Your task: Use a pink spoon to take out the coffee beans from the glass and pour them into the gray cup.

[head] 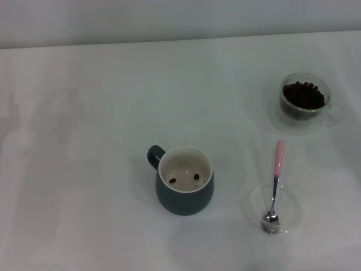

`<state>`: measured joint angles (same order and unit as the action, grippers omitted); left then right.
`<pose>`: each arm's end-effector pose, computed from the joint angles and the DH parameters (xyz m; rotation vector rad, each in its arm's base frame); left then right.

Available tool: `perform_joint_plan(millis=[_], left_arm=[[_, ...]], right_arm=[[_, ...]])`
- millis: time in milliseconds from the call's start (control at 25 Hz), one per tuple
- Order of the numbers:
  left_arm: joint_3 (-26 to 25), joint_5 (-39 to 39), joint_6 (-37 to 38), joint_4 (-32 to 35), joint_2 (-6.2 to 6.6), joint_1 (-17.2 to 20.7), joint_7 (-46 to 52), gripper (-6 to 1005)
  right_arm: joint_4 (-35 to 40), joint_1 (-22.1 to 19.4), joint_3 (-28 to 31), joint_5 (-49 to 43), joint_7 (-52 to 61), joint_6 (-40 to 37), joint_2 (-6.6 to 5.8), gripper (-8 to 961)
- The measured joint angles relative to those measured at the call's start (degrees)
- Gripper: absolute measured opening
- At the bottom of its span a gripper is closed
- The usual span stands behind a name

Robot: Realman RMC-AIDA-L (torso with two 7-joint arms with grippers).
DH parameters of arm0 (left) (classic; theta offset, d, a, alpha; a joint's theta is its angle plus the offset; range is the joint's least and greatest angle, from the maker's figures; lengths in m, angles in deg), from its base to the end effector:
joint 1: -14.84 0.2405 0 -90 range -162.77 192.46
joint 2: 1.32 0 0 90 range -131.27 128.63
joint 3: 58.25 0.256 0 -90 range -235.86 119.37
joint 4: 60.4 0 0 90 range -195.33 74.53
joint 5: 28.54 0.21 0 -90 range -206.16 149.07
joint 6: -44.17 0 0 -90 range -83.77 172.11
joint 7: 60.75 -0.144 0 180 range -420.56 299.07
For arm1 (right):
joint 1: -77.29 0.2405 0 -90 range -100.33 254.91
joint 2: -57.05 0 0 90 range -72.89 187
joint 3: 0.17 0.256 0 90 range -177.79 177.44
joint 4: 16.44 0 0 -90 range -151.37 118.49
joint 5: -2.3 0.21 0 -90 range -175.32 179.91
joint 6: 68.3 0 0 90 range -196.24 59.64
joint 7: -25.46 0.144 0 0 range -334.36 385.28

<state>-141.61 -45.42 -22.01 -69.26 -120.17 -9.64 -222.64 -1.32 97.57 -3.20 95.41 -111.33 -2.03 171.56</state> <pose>-0.3380 0.3398 0.0150 -1.4966 -0.6102 -0.7858 0.4178 0.2989 0.0912 -1.4883 0.7644 0.6597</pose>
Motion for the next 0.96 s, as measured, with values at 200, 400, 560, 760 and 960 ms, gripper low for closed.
perform_joint_plan(millis=[200, 400, 560, 760, 960], left_arm=[[0.07, 0.02, 0.0, 0.14, -0.22, -0.22, 0.0, 433], [0.08, 0.08, 0.0, 0.0, -0.28, -0.27, 0.0, 432], [0.07, 1.02, 0.0, -0.02, -0.23, -0.3, 0.0, 431], [0.03, 1.53, 0.0, -0.2, -0.28, -0.41, 0.0, 430], [0.04, 2.31, -0.01, -0.37, -0.32, -0.91, 0.0, 430]], right_arm=[[-0.06, 0.78, -0.38, -0.07, -2.03, -0.81, 0.02, 232], [-0.62, 0.87, 0.1, 0.98, -2.22, -0.85, 0.09, 232], [-0.99, 0.97, -0.24, 1.5, -2.84, -0.91, 0.1, 232], [-0.91, 0.8, -0.14, 1.49, -2.92, -1.04, 0.07, 232], [-0.98, 1.01, -0.28, 1.39, -4.33, -1.22, 0.03, 232]])
